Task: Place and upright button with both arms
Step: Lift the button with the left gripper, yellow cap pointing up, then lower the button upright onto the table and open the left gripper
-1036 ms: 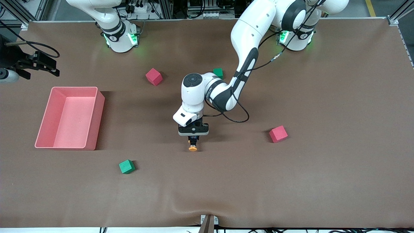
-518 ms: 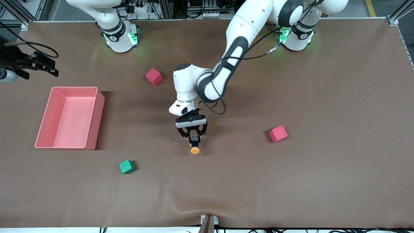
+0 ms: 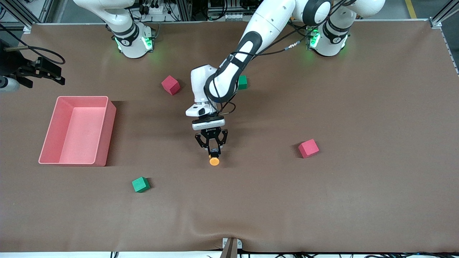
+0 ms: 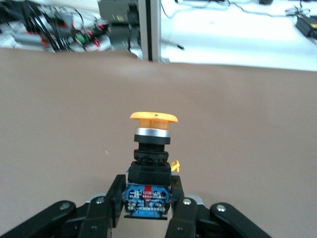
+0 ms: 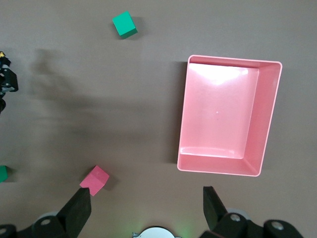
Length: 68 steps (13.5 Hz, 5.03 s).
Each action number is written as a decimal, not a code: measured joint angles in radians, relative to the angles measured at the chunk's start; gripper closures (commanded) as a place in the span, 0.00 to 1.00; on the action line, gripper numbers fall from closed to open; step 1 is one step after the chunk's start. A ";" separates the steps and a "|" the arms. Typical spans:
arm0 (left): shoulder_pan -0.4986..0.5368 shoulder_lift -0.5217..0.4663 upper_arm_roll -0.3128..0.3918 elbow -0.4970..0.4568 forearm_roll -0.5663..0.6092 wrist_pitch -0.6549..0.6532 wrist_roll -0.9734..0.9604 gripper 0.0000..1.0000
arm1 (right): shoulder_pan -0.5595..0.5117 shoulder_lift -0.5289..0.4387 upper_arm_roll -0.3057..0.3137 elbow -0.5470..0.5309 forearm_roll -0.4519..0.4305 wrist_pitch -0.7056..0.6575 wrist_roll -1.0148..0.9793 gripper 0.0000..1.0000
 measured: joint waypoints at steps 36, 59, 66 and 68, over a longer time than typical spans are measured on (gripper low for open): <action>-0.105 0.076 0.007 -0.192 0.423 -0.244 -0.643 0.93 | 0.002 0.000 0.002 -0.018 0.000 0.001 0.001 0.00; -0.113 0.113 0.007 -0.194 0.492 -0.254 -0.751 0.76 | 0.006 0.000 0.003 -0.021 0.000 0.001 0.002 0.00; -0.114 0.113 0.006 -0.193 0.492 -0.253 -0.751 0.45 | 0.006 0.000 0.003 -0.021 0.000 0.001 0.002 0.00; -0.117 0.113 0.000 -0.193 0.492 -0.253 -0.753 0.37 | 0.008 0.000 0.003 -0.021 0.000 0.001 0.002 0.00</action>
